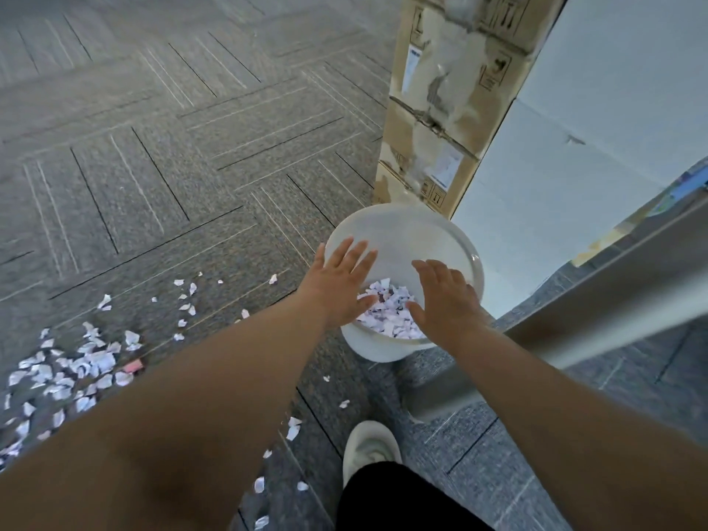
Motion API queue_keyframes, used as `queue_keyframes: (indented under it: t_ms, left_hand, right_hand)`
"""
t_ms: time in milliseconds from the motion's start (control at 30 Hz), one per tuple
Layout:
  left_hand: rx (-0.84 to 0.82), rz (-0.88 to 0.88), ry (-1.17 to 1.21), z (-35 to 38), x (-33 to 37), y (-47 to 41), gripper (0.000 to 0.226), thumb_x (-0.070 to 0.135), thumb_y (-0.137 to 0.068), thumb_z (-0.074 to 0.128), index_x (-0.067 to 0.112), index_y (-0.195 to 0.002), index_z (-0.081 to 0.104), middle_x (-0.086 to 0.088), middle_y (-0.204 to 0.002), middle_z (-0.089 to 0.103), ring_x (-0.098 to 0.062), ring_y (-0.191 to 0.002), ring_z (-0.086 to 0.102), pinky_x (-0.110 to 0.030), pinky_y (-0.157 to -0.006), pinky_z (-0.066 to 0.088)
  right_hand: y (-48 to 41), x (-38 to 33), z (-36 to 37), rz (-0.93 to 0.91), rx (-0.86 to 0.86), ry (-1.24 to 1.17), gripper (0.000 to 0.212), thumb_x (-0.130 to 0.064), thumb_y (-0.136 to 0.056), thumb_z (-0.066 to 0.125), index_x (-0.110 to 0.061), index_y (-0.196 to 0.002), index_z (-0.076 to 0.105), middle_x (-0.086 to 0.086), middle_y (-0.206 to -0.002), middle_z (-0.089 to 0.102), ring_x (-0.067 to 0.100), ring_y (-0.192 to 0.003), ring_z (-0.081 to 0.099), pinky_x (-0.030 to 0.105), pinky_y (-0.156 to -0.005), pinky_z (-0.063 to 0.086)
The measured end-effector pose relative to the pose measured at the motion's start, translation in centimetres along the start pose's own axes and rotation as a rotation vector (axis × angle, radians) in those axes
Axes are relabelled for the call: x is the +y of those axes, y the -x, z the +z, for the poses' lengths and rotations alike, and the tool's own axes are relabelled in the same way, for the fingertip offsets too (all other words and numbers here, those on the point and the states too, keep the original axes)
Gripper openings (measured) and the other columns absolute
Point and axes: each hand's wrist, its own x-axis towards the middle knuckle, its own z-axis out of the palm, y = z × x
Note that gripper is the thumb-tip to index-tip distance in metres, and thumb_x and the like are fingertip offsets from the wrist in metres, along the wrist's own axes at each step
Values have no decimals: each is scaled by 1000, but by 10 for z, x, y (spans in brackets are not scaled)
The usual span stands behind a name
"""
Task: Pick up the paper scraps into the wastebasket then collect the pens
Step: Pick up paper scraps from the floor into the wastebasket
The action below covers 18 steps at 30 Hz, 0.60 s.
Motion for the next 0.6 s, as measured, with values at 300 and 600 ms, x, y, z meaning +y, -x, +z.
queue_keyframes:
  t_ms: [300, 600]
  left_hand:
    - [166, -168, 163, 17, -49, 87, 62, 41, -95, 36, 15, -146, 11, -7, -155, 7, -25, -142, 2, -45, -116, 6]
    - [43, -437, 263, 141, -114, 214, 62, 43, -95, 35, 18, -146, 11, -8, -155, 7, -27, -142, 6, -43, -115, 6]
  right_hand:
    - [10, -80, 4, -201, 10, -72, 49, -27, -90, 51, -13, -135, 36, 10, -139, 40, 31, -121, 38, 45, -99, 34]
    - [37, -188, 111, -409, -177, -120, 55, -21, -89, 51, -13, -140, 31, 11, -140, 39, 33, -123, 39, 45, -99, 37]
